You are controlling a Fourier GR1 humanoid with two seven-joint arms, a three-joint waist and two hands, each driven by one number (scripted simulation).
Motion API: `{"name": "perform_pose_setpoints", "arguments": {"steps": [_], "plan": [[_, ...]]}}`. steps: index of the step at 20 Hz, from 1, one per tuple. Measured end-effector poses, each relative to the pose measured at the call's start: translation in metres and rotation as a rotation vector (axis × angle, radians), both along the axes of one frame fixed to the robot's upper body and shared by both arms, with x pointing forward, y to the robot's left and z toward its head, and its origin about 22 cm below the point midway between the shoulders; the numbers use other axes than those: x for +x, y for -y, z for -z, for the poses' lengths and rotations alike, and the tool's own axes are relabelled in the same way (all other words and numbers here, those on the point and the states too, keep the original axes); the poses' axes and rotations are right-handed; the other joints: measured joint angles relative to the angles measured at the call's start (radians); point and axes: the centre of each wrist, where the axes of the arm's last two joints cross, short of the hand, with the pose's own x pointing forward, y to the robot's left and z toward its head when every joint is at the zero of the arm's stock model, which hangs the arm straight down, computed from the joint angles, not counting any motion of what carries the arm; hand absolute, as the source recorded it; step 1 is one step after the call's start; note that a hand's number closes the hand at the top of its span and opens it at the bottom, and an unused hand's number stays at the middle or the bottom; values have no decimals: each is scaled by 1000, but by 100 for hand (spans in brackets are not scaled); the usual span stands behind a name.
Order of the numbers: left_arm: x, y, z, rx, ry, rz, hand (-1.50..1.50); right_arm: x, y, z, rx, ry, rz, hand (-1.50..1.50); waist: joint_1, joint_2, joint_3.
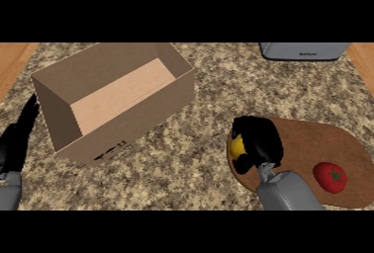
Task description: Pick the lemon from the cutting board and place it in the cardboard box
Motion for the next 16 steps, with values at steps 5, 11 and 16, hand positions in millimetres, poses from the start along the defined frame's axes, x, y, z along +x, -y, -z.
{"name": "perform_pose_setpoints", "arguments": {"steps": [5, 11, 16], "plan": [[-5, 0, 1, 3, -4, -2, 0, -6, -36, -36, -20, 148, 33, 150, -3, 2, 4], [-3, 1, 12, 6, -2, -8, 0, -13, -66, -87, 14, 384, -65, 150, -4, 4, 5], [2, 3, 10, 2, -6, 3, 0, -9, -96, -114, 66, 434, -141, 150, 5, 6, 6]]}}
